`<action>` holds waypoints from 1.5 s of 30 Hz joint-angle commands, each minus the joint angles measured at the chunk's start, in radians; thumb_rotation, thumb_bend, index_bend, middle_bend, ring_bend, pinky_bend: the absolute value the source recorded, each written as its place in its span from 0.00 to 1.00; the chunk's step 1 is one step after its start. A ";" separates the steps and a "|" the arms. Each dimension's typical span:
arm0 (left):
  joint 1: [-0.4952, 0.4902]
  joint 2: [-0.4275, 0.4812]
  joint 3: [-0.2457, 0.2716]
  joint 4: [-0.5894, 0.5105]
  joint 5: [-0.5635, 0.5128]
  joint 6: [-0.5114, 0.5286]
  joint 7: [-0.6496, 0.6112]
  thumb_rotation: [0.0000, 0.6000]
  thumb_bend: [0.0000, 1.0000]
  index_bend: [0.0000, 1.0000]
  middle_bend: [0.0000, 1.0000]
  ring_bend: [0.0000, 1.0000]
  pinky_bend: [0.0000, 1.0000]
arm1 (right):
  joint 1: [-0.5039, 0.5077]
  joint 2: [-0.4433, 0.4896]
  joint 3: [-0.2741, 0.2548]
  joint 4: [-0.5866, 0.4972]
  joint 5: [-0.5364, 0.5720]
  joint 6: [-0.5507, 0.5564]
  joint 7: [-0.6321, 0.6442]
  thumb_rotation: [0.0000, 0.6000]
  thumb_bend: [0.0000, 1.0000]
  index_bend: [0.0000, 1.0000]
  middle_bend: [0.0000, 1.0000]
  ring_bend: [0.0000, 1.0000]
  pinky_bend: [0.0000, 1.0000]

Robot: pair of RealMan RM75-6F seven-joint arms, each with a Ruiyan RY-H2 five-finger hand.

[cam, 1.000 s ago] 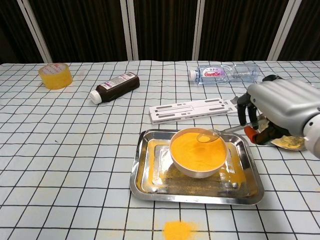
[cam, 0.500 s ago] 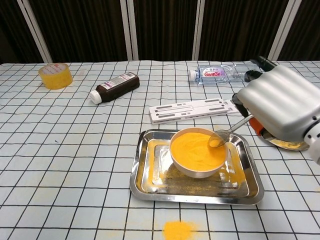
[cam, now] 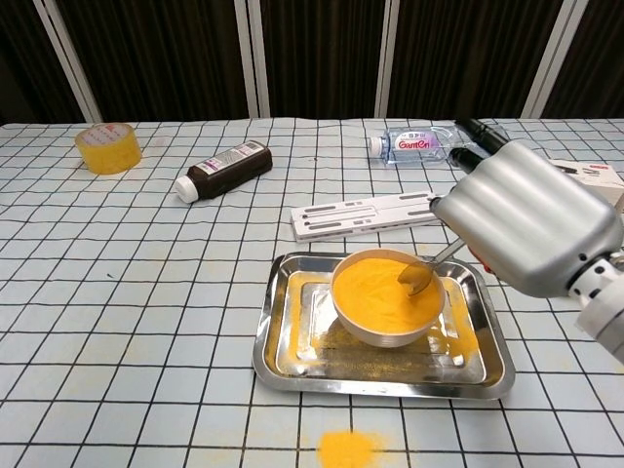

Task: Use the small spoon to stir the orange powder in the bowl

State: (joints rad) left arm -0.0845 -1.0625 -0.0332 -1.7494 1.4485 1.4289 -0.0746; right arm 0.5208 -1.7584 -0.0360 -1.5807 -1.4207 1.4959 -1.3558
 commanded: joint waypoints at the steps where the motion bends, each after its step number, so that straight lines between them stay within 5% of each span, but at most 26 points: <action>1: 0.000 0.000 0.000 0.000 0.000 0.000 0.000 1.00 0.00 0.00 0.00 0.00 0.00 | -0.006 -0.005 -0.003 0.004 -0.010 -0.010 0.003 1.00 0.61 0.65 0.57 0.21 0.00; 28: -0.001 -0.001 -0.002 -0.001 -0.005 0.000 0.004 1.00 0.00 0.00 0.00 0.00 0.00 | -0.055 0.009 0.063 -0.106 -0.044 -0.040 -0.006 1.00 0.61 0.66 0.57 0.21 0.00; 45: 0.001 -0.002 -0.002 0.000 -0.004 0.002 0.005 1.00 0.00 0.00 0.00 0.00 0.00 | -0.060 0.028 0.074 0.004 -0.108 -0.068 -0.005 1.00 0.61 0.66 0.57 0.21 0.00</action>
State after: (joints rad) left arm -0.0840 -1.0645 -0.0348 -1.7490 1.4446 1.4306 -0.0698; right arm 0.4615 -1.7299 0.0373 -1.5836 -1.5225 1.4293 -1.3622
